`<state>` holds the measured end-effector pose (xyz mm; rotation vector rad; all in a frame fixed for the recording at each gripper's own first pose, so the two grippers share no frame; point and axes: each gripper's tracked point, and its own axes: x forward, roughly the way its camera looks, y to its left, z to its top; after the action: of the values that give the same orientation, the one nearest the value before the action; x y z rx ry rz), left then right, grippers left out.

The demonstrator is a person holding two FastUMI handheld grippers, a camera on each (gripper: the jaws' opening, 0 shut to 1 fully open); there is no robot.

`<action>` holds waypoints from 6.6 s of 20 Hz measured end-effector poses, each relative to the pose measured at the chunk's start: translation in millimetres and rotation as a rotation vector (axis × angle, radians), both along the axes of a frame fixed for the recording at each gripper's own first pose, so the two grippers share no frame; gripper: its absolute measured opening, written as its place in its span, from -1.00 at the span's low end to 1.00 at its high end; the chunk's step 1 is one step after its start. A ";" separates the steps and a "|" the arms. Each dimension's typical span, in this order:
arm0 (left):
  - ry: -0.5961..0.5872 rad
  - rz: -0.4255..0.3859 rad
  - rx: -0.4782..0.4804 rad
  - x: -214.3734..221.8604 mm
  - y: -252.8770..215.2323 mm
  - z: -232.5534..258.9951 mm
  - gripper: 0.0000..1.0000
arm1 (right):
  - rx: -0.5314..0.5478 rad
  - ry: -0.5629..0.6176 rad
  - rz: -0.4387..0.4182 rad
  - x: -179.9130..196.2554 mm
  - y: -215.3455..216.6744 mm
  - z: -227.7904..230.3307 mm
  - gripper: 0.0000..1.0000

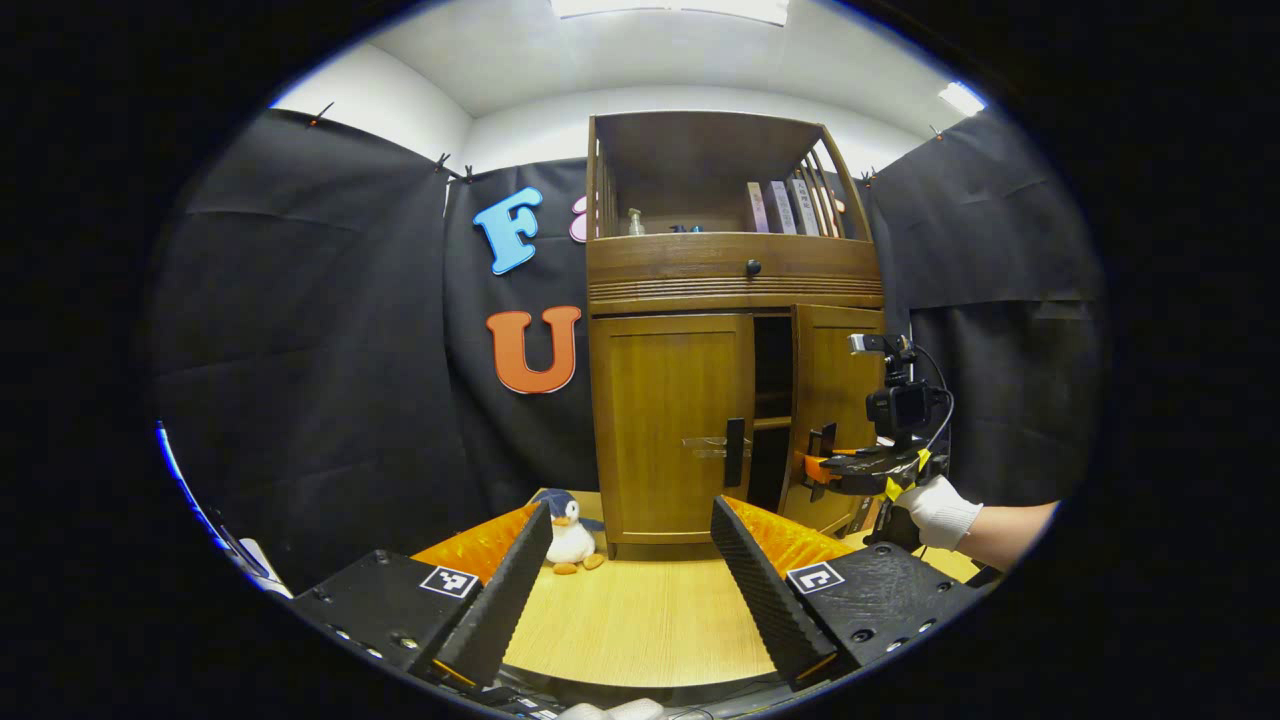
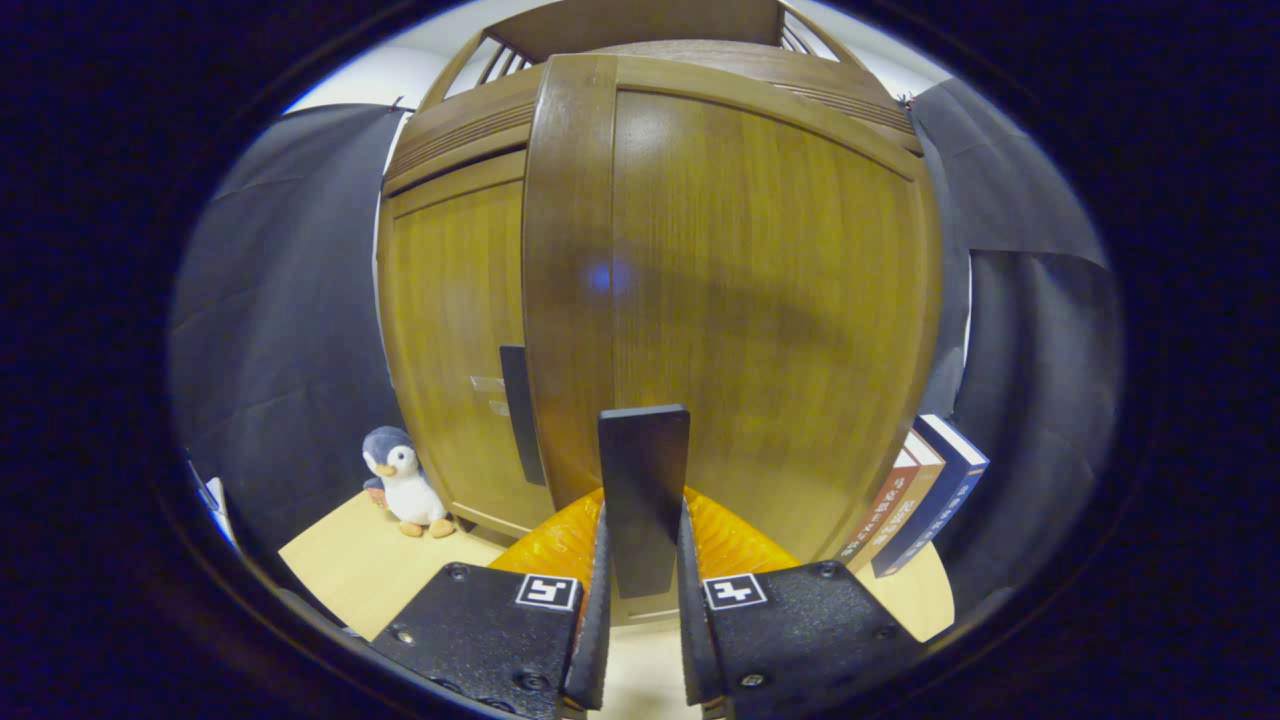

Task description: Open the right door of the double-door shoe cabinet with the right hand, and open the left door with the left hand.

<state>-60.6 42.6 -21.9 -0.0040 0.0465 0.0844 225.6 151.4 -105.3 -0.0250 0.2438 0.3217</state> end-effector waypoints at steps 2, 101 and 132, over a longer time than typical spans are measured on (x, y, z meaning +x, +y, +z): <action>-0.007 -0.023 0.002 0.7 -8.0 1.5 0.92 | 0.009 -0.001 0.004 -10.8 -9.8 -0.6 -0.35; -0.029 -0.233 0.032 280.4 -110.0 -54.4 0.92 | 0.042 -0.092 -0.333 -172.9 -124.3 75.6 0.98; -0.007 -0.212 -0.031 334.1 -109.3 -100.5 -0.61 | -0.004 -0.060 -0.282 -188.6 -142.4 79.4 1.00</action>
<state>273.4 -66.7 -122.4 -0.0303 0.0410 -0.1285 37.0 9.0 -26.0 -0.0041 0.1853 0.0400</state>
